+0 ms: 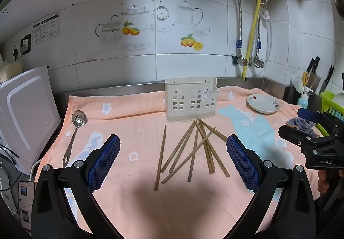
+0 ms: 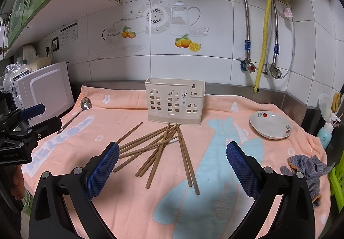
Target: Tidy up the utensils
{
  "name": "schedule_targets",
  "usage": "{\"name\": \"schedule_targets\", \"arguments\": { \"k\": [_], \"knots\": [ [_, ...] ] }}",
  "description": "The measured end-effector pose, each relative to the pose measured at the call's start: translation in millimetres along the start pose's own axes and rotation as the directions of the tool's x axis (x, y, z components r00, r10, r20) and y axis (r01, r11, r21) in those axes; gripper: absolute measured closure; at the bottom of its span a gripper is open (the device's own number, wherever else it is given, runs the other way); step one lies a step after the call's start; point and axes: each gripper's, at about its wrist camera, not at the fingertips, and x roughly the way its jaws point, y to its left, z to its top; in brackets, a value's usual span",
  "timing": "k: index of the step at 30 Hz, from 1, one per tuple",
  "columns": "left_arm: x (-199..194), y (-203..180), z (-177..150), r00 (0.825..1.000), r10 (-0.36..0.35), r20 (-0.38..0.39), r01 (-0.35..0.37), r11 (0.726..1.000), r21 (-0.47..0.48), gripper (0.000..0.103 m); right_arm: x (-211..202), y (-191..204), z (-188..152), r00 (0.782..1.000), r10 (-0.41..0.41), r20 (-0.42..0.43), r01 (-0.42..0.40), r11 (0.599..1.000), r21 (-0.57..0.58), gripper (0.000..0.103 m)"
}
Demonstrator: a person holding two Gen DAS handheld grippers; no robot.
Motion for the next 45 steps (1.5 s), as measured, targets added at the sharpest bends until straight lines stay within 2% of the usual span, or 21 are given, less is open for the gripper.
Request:
{"name": "schedule_targets", "arguments": {
  "k": [33,45],
  "knots": [
    [-1,1,-3,1.000,0.005,0.015,-0.005,1.000,-0.003,0.005,-1,1,2,1.000,0.007,0.010,-0.007,1.000,0.004,0.006],
    [9,4,-6,1.000,0.009,-0.016,-0.009,1.000,-0.010,0.005,7,-3,0,1.000,0.013,-0.012,-0.013,1.000,0.018,0.006]
  ]
}}
